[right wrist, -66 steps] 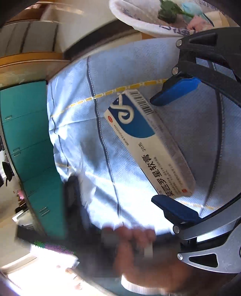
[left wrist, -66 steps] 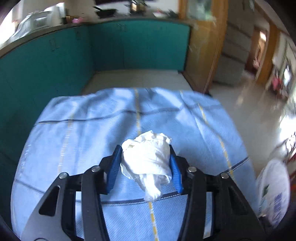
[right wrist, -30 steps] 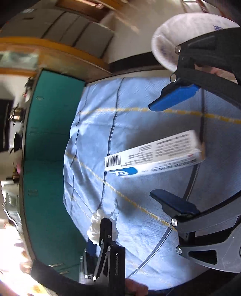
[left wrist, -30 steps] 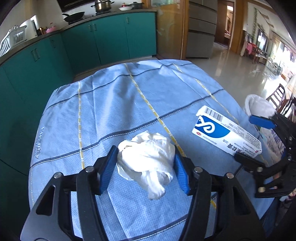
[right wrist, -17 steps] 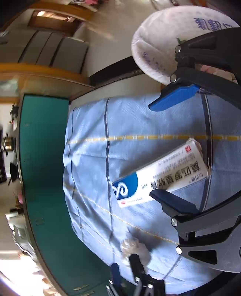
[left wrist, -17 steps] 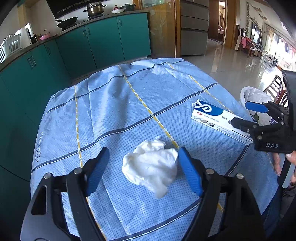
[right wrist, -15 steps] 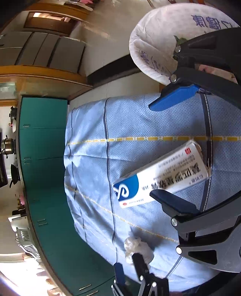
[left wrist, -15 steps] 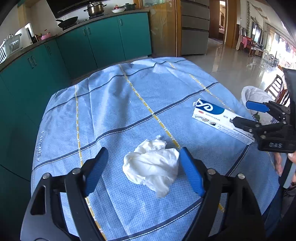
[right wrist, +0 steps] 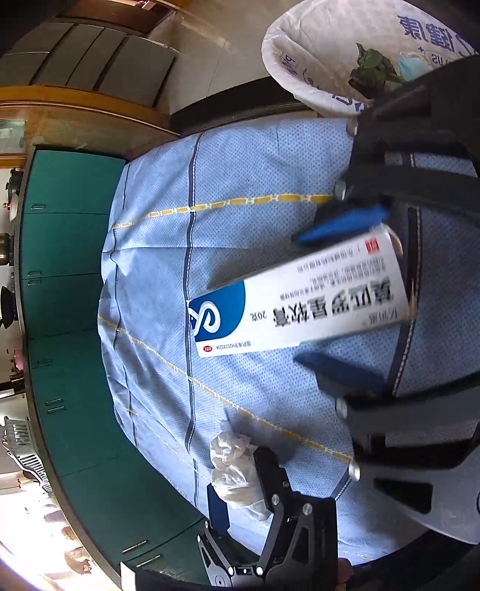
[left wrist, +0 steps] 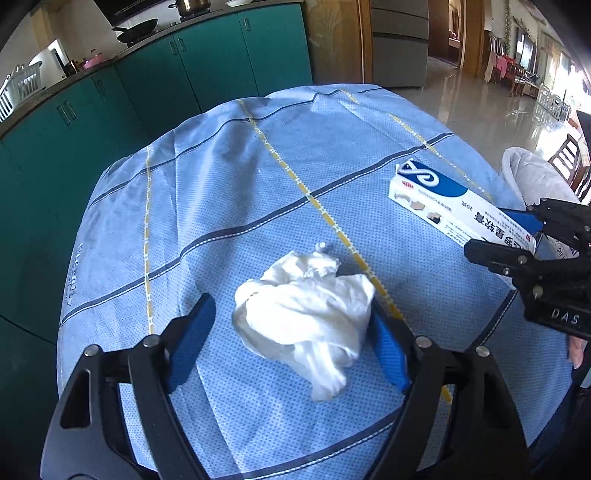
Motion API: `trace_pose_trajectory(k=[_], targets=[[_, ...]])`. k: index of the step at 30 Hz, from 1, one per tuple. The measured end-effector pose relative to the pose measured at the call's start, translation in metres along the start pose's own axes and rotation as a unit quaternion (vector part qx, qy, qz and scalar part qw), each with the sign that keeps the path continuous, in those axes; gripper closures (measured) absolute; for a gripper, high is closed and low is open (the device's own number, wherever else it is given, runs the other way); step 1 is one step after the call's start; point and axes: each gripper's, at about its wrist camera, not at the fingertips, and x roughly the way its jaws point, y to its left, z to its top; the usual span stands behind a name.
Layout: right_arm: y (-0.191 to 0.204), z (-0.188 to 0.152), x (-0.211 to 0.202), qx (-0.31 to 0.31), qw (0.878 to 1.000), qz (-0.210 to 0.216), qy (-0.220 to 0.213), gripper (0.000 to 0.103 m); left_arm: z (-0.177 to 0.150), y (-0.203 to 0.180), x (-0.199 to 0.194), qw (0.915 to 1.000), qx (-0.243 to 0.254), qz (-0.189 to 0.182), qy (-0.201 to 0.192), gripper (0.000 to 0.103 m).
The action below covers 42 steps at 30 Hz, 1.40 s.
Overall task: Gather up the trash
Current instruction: 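Carry the tissue and ointment box over the bin and open both grippers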
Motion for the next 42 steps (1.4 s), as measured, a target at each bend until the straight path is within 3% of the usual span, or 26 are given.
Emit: trace_pose_trajectory(k=[1,6,12,18,23,31,42], targets=[[-0.001,0.0,-0.001,0.002,1.0,0.005,0.001,0.057,0.0,-0.002,0.0,1.0,0.003,0.0,0.0,0.035],[-0.004,-0.001,-0.008,0.01,1.0,0.009,-0.01,0.058,0.001,-0.008,-0.003,0.9998,0.012,0.015,-0.007,0.047],[-0.011,-0.001,-0.041,0.016,0.998,0.001,-0.062,0.058,0.01,-0.021,-0.028,0.9986,0.014,0.009,-0.051,0.05],[-0.034,-0.009,-0.09,0.033,0.991,-0.049,-0.121,0.058,0.033,-0.06,-0.064,0.9922,0.004,-0.027,-0.121,0.05],[-0.079,-0.027,-0.124,0.077,0.983,-0.099,-0.136,0.058,0.047,-0.12,-0.082,0.983,0.016,-0.08,-0.165,0.05],[-0.154,-0.075,-0.158,0.149,0.965,-0.173,-0.127,0.058,0.055,-0.208,-0.072,0.976,0.06,-0.124,-0.169,0.05],[-0.199,-0.117,-0.178,0.216,0.95,-0.196,-0.113,0.058,0.06,-0.292,-0.029,0.9736,0.065,-0.162,-0.147,0.05]])
